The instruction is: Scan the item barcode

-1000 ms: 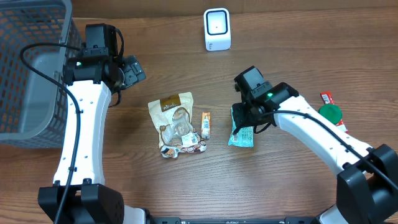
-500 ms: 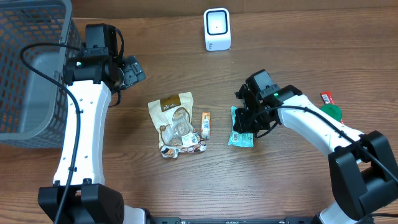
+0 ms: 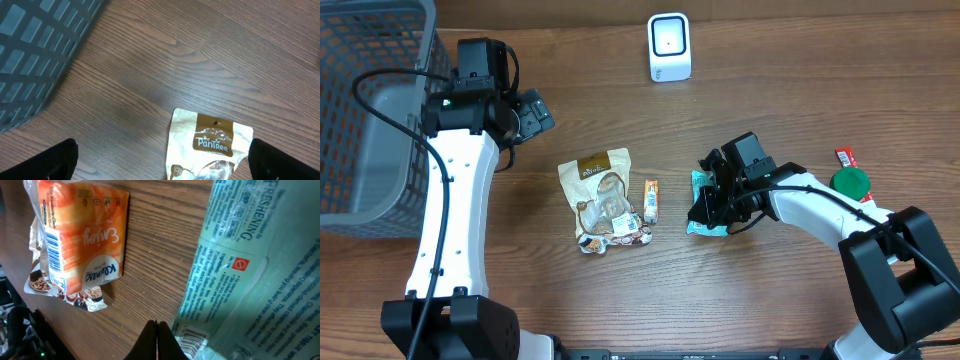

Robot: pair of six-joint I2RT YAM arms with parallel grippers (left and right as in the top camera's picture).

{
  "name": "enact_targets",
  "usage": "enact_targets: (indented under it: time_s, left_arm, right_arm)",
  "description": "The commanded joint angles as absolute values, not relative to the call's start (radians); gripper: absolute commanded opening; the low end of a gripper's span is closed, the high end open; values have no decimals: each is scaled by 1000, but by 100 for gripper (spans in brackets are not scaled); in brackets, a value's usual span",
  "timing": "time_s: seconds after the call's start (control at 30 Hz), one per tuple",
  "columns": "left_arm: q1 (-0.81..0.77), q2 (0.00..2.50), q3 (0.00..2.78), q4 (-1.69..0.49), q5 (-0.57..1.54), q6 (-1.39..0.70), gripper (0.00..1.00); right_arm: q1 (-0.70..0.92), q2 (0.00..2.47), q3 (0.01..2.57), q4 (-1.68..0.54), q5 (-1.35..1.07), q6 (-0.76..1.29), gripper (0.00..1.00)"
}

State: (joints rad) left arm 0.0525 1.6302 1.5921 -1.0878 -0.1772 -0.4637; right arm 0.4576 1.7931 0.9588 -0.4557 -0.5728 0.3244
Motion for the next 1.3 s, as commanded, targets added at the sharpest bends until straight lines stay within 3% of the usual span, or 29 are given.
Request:
enact_targets:
  time_s: [0.0, 0.33, 1.07, 1.27]
  left_arm:
    - [52, 1615, 1600, -1088, -191, -460, 100]
    - [52, 1615, 1600, -1088, -191, -459, 100]
    - [52, 1615, 1600, -1088, -191, -459, 100]
    - [52, 1615, 1600, -1088, -191, -459, 100]
  right_arm:
    - [447, 1796, 955, -444, -605, 348, 4]
    - [355, 1795, 958, -435, -826, 348, 4]
    - [310, 1796, 855, -346, -789, 372, 4]
    - [310, 1796, 807, -284, -732, 477, 4]
